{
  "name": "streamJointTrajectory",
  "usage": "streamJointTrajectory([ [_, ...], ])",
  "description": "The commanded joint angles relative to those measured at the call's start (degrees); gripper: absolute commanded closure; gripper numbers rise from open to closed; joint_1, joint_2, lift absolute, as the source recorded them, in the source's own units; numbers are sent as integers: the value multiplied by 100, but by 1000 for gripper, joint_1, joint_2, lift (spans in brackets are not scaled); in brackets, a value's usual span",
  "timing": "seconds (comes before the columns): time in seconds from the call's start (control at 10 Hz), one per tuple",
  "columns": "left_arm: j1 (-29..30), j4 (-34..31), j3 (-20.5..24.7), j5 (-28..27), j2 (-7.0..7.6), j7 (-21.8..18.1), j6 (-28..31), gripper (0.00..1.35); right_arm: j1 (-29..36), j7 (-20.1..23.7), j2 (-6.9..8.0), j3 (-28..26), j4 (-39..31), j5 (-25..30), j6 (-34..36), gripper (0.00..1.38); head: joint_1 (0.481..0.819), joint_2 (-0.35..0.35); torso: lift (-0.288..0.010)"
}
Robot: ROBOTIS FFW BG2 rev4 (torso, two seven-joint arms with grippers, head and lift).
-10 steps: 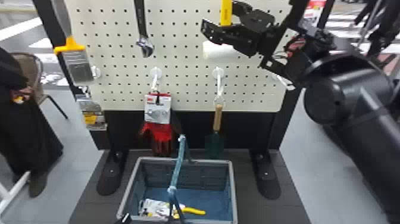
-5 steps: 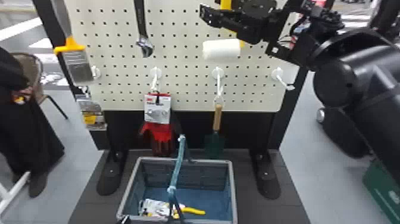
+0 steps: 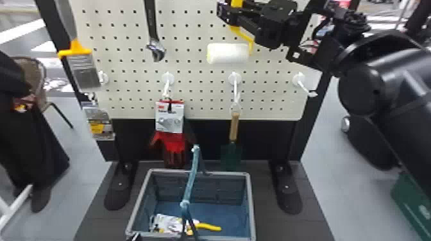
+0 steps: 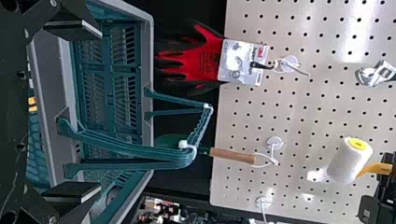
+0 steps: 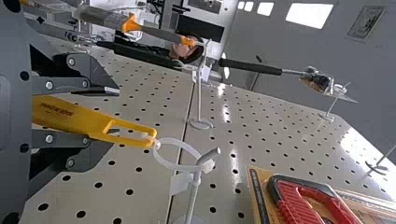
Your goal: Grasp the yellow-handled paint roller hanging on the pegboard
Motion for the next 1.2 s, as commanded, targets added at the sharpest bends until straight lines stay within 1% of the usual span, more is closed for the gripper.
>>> streamJointTrajectory([
  [0.0, 2, 1, -1, 4, -7, 0, 2, 160, 29, 4, 10, -9, -21, 0, 24, 1024, 549, 0, -100],
  [0.2, 2, 15, -10, 4, -7, 0, -7, 160, 54, 4, 18, -9, -49, 9, 77, 1027, 549, 0, -100],
  [0.3, 2, 15, -10, 4, -7, 0, -7, 160, 54, 4, 18, -17, -49, 26, 77, 1061, 549, 0, -100],
  [0.4, 2, 15, -10, 4, -7, 0, -7, 160, 91, -5, 18, -17, -63, 35, 42, 1269, 549, 0, -100],
  [1.1, 14, 29, -18, 12, -24, 0, -7, 160, 115, -5, 36, -53, -63, 9, 33, 1273, 549, 0, -100],
])
